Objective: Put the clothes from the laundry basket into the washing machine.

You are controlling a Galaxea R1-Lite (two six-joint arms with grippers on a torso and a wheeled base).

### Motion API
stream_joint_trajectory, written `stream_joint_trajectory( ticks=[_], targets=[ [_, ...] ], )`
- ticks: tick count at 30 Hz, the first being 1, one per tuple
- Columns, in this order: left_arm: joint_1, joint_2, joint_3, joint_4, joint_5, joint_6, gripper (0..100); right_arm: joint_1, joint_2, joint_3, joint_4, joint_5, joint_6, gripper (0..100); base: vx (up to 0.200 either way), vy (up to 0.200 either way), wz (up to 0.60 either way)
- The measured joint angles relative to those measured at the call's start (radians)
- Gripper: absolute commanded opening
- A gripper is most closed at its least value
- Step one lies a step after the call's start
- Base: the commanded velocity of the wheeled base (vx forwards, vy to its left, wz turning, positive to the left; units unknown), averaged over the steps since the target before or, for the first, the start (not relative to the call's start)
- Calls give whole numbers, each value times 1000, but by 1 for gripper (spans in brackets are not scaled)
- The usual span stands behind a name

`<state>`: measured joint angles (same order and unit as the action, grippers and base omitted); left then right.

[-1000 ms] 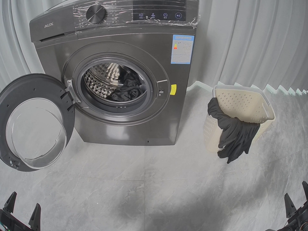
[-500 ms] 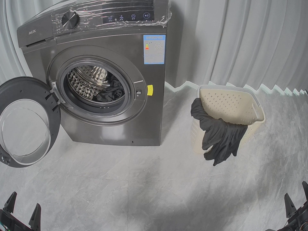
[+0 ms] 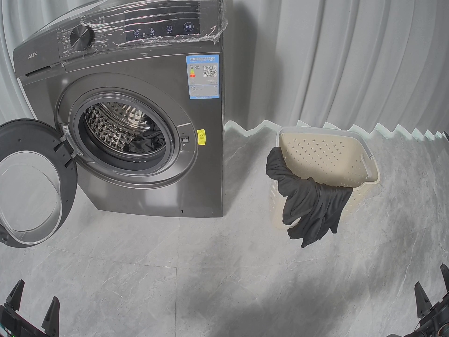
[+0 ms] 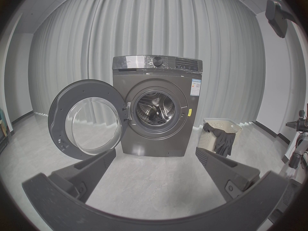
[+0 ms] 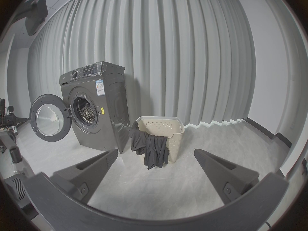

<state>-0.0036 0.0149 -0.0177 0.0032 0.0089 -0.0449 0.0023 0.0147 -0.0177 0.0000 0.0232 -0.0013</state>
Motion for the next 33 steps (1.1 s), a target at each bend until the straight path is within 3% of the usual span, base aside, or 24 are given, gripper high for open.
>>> stream_joint_trajectory(
  ticks=[3,12,33],
  targets=[
    [0,0,0,0,0,0,100,0,0,0,0,0,0,100,200,0,0],
    [0,0,0,0,0,0,100,1,1,0,0,0,0,100,0,0,0],
    [1,1,0,0,0,0,100,0,1,0,0,-1,0,100,0,-200,0]
  ],
)
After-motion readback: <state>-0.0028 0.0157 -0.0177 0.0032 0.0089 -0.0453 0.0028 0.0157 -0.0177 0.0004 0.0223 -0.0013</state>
